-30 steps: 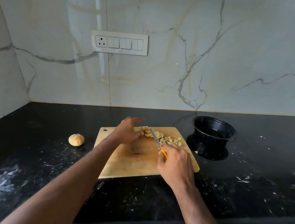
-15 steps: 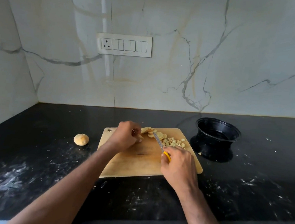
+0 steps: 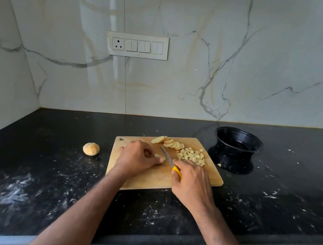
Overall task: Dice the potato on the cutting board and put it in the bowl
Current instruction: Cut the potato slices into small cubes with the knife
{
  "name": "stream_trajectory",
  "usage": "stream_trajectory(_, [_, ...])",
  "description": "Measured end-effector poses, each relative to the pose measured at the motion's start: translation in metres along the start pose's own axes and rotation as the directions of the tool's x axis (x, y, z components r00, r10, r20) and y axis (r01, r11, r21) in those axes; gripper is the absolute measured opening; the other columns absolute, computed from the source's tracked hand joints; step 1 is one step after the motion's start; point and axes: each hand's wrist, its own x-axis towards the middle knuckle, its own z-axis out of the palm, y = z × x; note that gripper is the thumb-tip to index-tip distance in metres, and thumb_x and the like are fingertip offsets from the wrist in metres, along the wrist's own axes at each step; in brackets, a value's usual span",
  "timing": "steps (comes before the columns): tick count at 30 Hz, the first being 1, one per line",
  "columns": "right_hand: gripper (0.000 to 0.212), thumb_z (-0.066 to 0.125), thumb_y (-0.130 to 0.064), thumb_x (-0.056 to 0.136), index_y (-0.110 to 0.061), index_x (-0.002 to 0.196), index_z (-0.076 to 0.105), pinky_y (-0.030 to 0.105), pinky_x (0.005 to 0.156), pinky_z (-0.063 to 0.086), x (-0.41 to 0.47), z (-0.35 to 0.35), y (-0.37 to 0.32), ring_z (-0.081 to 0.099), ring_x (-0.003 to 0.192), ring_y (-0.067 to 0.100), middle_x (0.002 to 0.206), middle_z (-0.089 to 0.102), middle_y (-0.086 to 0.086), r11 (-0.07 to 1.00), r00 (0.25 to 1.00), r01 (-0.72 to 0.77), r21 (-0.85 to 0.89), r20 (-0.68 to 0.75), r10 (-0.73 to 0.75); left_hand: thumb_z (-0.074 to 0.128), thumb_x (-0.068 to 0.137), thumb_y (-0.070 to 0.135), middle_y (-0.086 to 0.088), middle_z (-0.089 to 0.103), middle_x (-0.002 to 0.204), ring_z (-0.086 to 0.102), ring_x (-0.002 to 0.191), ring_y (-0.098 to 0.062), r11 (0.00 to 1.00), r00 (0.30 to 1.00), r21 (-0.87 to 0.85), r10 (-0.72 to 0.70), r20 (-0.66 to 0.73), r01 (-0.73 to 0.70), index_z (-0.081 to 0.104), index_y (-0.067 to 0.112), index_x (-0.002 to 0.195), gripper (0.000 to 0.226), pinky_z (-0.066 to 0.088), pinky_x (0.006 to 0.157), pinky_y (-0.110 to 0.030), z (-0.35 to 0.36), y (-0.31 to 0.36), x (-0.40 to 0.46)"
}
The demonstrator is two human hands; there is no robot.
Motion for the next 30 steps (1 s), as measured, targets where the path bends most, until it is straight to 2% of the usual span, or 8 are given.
stream_trajectory(3, [0.031, 0.061, -0.029, 0.096, -0.022, 0.125, 0.069, 0.029, 0.089, 0.055, -0.001, 0.0, -0.002, 0.065, 0.09, 0.008, 0.107, 0.071, -0.008, 1.0, 1.0, -0.009, -0.006, 0.006, 0.009, 0.076, 0.078, 0.063, 0.019, 0.067, 0.089, 0.058, 0.092, -0.01, 1.0, 1.0, 0.001, -0.009, 0.008, 0.009, 0.073, 0.031, 0.088, 0.033, 0.044, 0.092, -0.045, 0.002, 0.005, 0.001])
stream_trajectory(7, [0.031, 0.063, -0.025, 0.094, -0.019, 0.123, 0.07, 0.029, 0.085, 0.055, -0.001, -0.002, -0.002, 0.066, 0.088, 0.01, 0.105, 0.072, -0.005, 0.999, 0.998, -0.048, 0.018, -0.039, 0.049, 0.076, 0.086, 0.038, 0.018, 0.07, 0.1, 0.059, 0.102, -0.011, 0.997, 0.996, -0.063, 0.038, 0.085, -0.033, 0.078, 0.031, 0.103, 0.018, 0.041, 0.103, -0.056, -0.002, -0.002, 0.003])
stream_trajectory(12, [0.03, 0.066, -0.022, 0.092, -0.015, 0.121, 0.071, 0.031, 0.083, 0.057, 0.001, -0.003, -0.003, 0.067, 0.088, 0.012, 0.104, 0.073, -0.002, 0.997, 0.997, -0.063, 0.043, -0.04, 0.065, 0.08, 0.075, 0.058, 0.014, 0.067, 0.081, 0.059, 0.086, -0.009, 0.996, 1.0, -0.086, 0.006, 0.016, -0.004, 0.073, 0.028, 0.08, 0.031, 0.044, 0.098, -0.055, 0.002, 0.002, 0.001])
stream_trajectory(15, [0.03, 0.066, -0.021, 0.092, -0.015, 0.12, 0.072, 0.03, 0.083, 0.057, 0.003, -0.003, -0.006, 0.068, 0.089, 0.012, 0.105, 0.073, -0.002, 0.996, 0.997, -0.067, 0.053, -0.034, 0.069, 0.08, 0.077, 0.052, 0.014, 0.062, 0.079, 0.053, 0.084, -0.009, 0.999, 1.0, -0.042, -0.015, -0.01, 0.014, 0.066, 0.029, 0.07, 0.029, 0.038, 0.1, -0.059, 0.007, 0.008, 0.002])
stream_trajectory(18, [0.027, 0.065, -0.02, 0.091, -0.015, 0.117, 0.073, 0.024, 0.079, 0.057, 0.004, -0.001, -0.011, 0.066, 0.086, 0.01, 0.102, 0.073, -0.004, 0.995, 0.997, -0.081, 0.057, -0.013, 0.082, 0.08, 0.081, 0.045, 0.012, 0.069, 0.087, 0.054, 0.087, -0.008, 0.996, 1.0, -0.087, -0.009, 0.029, 0.011, 0.076, 0.026, 0.086, 0.021, 0.036, 0.102, -0.059, 0.007, 0.003, 0.004])
stream_trajectory(22, [0.022, 0.066, -0.018, 0.09, -0.016, 0.11, 0.074, 0.016, 0.068, 0.05, 0.004, 0.004, -0.019, 0.058, 0.078, 0.007, 0.093, 0.07, -0.005, 0.994, 0.994, -0.105, 0.039, 0.013, 0.105, 0.081, 0.08, 0.045, 0.021, 0.063, 0.084, 0.055, 0.09, -0.007, 0.995, 0.999, -0.097, -0.027, 0.034, 0.031, 0.076, 0.033, 0.101, 0.024, 0.035, 0.104, -0.055, 0.007, 0.002, 0.004])
stream_trajectory(26, [0.019, 0.067, -0.018, 0.09, -0.017, 0.107, 0.075, 0.021, 0.068, 0.056, 0.011, 0.004, -0.026, 0.063, 0.079, 0.009, 0.091, 0.071, -0.005, 0.988, 0.989, -0.146, 0.042, 0.026, 0.145, 0.08, 0.079, 0.044, 0.018, 0.061, 0.079, 0.052, 0.086, -0.007, 0.997, 1.0, -0.071, -0.029, 0.007, 0.03, 0.072, 0.032, 0.085, 0.015, 0.035, 0.1, -0.053, 0.011, 0.004, 0.003])
stream_trajectory(30, [0.011, 0.066, -0.014, 0.088, -0.016, 0.095, 0.075, 0.019, 0.059, 0.054, 0.016, 0.004, -0.032, 0.06, 0.069, 0.007, 0.083, 0.069, -0.006, 0.983, 0.983, -0.18, 0.045, 0.046, 0.178, 0.079, 0.078, 0.044, 0.013, 0.061, 0.073, 0.05, 0.08, -0.006, 0.998, 0.999, -0.048, -0.037, -0.013, 0.036, 0.063, 0.026, 0.067, 0.026, 0.034, 0.099, -0.056, 0.013, 0.005, 0.002])
